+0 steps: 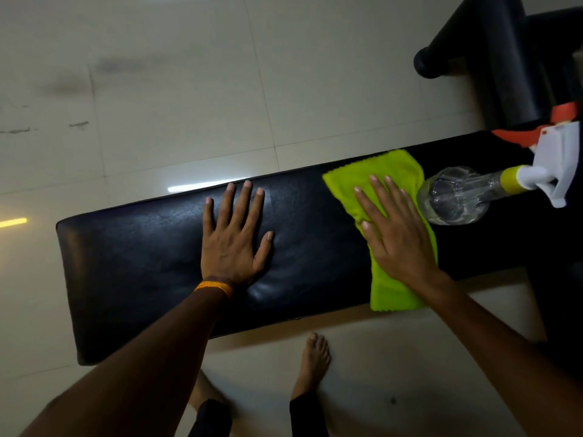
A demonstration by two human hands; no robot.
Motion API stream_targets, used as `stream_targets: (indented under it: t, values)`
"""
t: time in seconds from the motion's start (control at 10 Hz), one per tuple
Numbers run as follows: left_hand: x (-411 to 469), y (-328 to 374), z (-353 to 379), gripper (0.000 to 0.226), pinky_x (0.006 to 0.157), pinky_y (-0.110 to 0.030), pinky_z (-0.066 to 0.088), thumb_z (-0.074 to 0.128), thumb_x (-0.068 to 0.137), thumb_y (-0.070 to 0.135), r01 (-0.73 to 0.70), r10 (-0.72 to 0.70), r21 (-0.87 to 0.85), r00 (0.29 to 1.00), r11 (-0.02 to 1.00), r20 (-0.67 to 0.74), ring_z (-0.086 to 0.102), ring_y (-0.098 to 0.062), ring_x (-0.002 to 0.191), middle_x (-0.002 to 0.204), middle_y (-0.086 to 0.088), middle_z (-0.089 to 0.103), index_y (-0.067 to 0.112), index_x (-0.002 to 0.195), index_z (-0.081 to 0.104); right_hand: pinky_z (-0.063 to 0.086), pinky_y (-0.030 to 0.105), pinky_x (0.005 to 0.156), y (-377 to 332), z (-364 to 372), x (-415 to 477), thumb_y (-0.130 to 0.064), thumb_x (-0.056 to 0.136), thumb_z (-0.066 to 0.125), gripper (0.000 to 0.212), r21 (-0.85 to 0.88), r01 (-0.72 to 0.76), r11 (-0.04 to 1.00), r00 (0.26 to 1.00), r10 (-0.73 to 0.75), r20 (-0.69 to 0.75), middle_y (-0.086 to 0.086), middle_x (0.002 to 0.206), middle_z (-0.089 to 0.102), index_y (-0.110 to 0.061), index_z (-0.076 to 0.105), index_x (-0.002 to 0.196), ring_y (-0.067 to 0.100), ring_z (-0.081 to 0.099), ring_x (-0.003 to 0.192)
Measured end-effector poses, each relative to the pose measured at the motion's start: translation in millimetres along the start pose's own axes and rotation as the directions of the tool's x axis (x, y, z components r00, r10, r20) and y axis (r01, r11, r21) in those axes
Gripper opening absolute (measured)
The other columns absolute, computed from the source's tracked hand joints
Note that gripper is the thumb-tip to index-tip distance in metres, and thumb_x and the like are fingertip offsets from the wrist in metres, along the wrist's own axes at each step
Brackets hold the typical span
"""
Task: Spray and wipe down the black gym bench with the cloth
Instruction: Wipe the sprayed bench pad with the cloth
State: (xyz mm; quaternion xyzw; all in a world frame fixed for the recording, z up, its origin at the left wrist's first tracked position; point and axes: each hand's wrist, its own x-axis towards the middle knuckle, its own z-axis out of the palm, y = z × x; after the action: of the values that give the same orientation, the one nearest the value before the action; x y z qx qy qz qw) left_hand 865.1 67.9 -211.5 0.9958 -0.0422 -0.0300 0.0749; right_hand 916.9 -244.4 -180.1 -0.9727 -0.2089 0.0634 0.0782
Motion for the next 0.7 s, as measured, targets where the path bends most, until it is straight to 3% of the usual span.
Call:
stream_targets:
  t: [0.1, 0.2, 0.3, 0.4, 0.5, 0.6, 0.7]
  values:
    - [0.2, 0.7, 0.4, 0.075, 0.128, -0.061, 0.008, 0.03, 0.101, 0.055, 0.001, -0.001, 0.002, 1.0, 1.0, 0.001, 0.009, -0.03, 0.162, 0.174, -0.008, 0.013, 0.02, 0.166, 0.018, 0.02, 0.052, 0.125, -34.5, 12.7, -31.9, -0.036, 0.105, 0.033, 0.057, 0.027, -0.342, 0.939, 0.935, 0.343, -0.086, 0.006, 0.17, 0.018, -0.026, 0.027, 0.16, 0.028, 0.012, 0.158]
    - [0.2, 0.8, -0.3, 0.076, 0.128, -0.06, 0.007, 0.029, 0.101, 0.055, 0.001, -0.001, 0.008, 1.0, 1.0, -0.002, 0.009, -0.03, 0.162, 0.174, -0.008, 0.013, 0.02, 0.166, 0.018, 0.016, 0.053, 0.126, -88.2, 26.2, -45.5, -0.039, 0.105, 0.031, 0.057, 0.015, -0.406, 0.914, 0.909, 0.405, -0.093, 0.007, 0.17, 0.017, -0.026, 0.026, 0.161, 0.03, 0.012, 0.158]
    - [-0.1, 0.7, 0.0, 0.076, 0.129, -0.059, 0.007, 0.029, 0.1, 0.055, 0.002, -0.002, 0.008, 1.0, 1.0, -0.017, 0.01, -0.03, 0.162, 0.174, -0.008, 0.014, 0.019, 0.166, 0.02, 0.017, 0.055, 0.125, -80.3, 23.2, -41.2, -0.038, 0.105, 0.033, 0.058, -0.013, -0.236, 0.972, 0.971, 0.235, -0.036, 0.005, 0.17, 0.017, -0.027, 0.025, 0.161, 0.029, 0.011, 0.158]
    - [-0.4, 0.9, 0.3, 0.075, 0.128, -0.06, 0.009, 0.032, 0.1, 0.054, 0.003, -0.003, 0.005, 1.0, 1.0, -0.025, 0.011, -0.03, 0.161, 0.174, -0.008, 0.016, 0.019, 0.166, 0.021, 0.015, 0.053, 0.126, -46.9, 13.0, -10.3, -0.036, 0.103, 0.037, 0.059, -0.024, 0.064, 0.998, 0.997, -0.063, 0.045, 0.002, 0.171, 0.016, -0.032, 0.025, 0.16, 0.027, 0.01, 0.158]
    - [0.1, 1.3, 0.3, 0.075, 0.128, -0.061, 0.01, 0.031, 0.1, 0.054, 0.004, -0.004, 0.01, 1.0, 1.0, -0.019, 0.011, -0.03, 0.161, 0.174, -0.008, 0.015, 0.02, 0.166, 0.02, 0.015, 0.052, 0.126, -36.2, 14.3, 27.2, -0.036, 0.104, 0.035, 0.057, 0.011, -0.119, 0.993, 0.992, 0.119, -0.04, 0.0, 0.17, 0.017, -0.033, 0.025, 0.16, 0.025, 0.011, 0.158]
    - [-0.1, 0.6, 0.3, 0.076, 0.128, -0.061, 0.009, 0.031, 0.1, 0.055, 0.005, -0.005, 0.008, 1.0, 1.0, -0.016, 0.01, -0.03, 0.162, 0.174, -0.007, 0.013, 0.02, 0.166, 0.018, 0.015, 0.052, 0.126, -88.9, 21.8, 41.2, -0.039, 0.104, 0.032, 0.055, 0.13, -0.575, 0.808, 0.789, 0.589, -0.176, 0.001, 0.169, 0.022, -0.032, 0.03, 0.159, 0.026, 0.015, 0.158]
    - [-0.3, 1.0, -0.2, 0.075, 0.128, -0.06, 0.01, 0.033, 0.1, 0.054, 0.006, -0.006, 0.0, 0.999, 1.0, -0.035, 0.012, -0.029, 0.161, 0.174, -0.007, 0.016, 0.02, 0.166, 0.021, 0.01, 0.052, 0.127, -140.2, 27.3, 31.2, -0.04, 0.104, 0.032, 0.057, 0.153, -0.586, 0.796, 0.791, 0.603, -0.106, 0.003, 0.17, 0.017, -0.031, 0.027, 0.16, 0.029, 0.009, 0.158]
